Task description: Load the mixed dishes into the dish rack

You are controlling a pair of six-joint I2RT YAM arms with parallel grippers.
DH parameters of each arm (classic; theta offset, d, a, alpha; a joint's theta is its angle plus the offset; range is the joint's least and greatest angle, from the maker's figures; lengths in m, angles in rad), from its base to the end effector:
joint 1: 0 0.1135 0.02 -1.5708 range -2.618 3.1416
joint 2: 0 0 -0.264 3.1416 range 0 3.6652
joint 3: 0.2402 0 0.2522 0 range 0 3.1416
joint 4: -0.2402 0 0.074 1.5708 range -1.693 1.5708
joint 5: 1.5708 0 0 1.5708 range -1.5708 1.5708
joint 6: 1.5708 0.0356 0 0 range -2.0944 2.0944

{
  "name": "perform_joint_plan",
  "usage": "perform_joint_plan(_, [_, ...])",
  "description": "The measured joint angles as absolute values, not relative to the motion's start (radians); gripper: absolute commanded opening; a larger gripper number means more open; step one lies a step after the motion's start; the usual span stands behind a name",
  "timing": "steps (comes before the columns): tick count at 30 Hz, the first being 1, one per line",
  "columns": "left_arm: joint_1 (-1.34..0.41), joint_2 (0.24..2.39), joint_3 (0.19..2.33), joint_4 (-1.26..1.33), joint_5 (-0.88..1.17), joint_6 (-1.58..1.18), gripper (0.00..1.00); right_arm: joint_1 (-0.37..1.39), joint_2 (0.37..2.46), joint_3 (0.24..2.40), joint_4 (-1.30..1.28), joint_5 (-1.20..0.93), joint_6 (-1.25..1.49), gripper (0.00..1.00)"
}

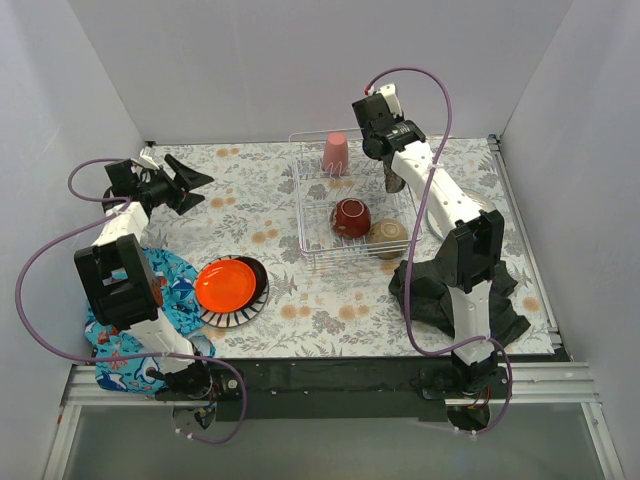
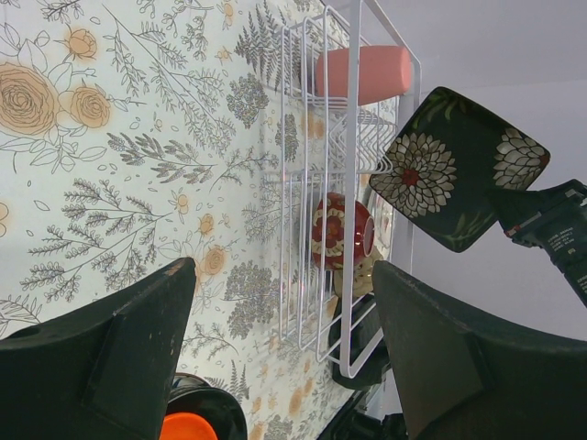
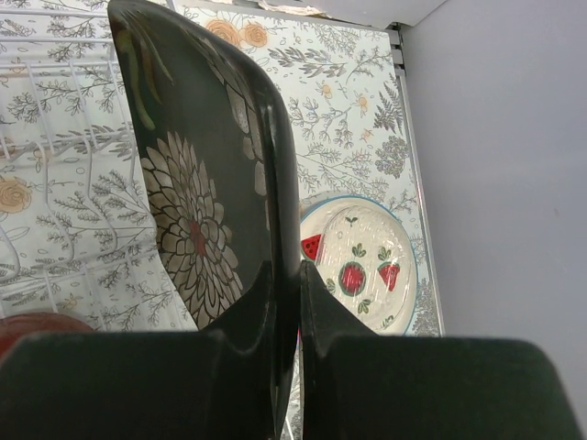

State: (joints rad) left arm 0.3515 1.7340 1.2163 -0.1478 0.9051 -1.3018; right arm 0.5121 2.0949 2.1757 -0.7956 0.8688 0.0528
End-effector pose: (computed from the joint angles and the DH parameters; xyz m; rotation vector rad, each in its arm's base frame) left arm 0.3673 0.1049 0.2456 -1.3226 1.9564 -1.5049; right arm 0.4184 0.2040 0.3581 -0.0436 2.0683 -0.6445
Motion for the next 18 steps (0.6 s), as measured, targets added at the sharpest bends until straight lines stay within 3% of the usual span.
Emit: perform_joint_plan(18, [0.352, 1.734, 1.203, -0.141, 0.905, -1.302, 0.77, 0.512, 2.119, 2.177, -0.828, 0.891, 0.178, 0.01])
